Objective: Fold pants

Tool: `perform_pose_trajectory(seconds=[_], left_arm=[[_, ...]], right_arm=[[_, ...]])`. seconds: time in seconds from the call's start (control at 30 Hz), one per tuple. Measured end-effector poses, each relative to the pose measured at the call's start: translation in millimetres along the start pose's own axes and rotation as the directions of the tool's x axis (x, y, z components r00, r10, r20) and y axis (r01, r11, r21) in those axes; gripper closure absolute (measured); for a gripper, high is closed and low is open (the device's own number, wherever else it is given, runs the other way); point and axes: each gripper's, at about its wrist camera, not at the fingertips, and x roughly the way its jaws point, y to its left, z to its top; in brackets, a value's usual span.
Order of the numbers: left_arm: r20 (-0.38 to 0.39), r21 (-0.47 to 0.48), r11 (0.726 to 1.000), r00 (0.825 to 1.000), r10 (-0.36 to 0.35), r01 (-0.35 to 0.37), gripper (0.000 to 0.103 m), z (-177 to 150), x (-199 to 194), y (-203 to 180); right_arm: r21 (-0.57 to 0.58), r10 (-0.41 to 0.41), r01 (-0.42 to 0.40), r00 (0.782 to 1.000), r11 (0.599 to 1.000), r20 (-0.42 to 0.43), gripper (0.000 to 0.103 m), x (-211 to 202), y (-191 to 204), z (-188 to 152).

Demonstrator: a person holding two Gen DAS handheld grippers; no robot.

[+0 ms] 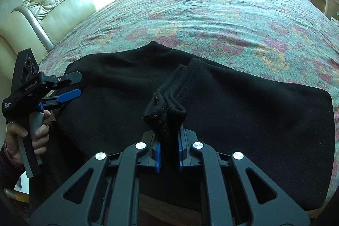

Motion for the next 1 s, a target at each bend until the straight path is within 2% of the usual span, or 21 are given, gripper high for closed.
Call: perform_pose_trajectory(seconds=[0.57, 0.73, 0.87, 1.0], left_arm=[[0.001, 0.001, 1.0, 1.0, -0.009, 0.009, 0.015, 1, 0, 2], [0.0, -0.002, 1.0, 1.0, -0.015, 0.015, 0.015, 3, 0, 3], [-0.003, -0.009, 1.0, 1.0, -0.022, 0.022, 0.015, 4, -1, 5], [-0.006, -0.026, 0.999, 0.999, -0.037, 0.036, 0.015, 5, -3, 9]], right_arm=[[-0.073, -0.043, 0.042, 0.999, 0.996, -0.021, 0.09, 9, 14, -17], [-0.074, -0.031, 0.028, 0.999, 0.997, -0.034, 0.076, 12, 18, -21], [-0.079, -0.033, 0.029, 0.999, 0.996, -0.04, 0.07, 13, 24, -24], [-0.084, -0.006, 0.001, 0.998, 0.996, -0.057, 0.052, 14, 33, -26]])
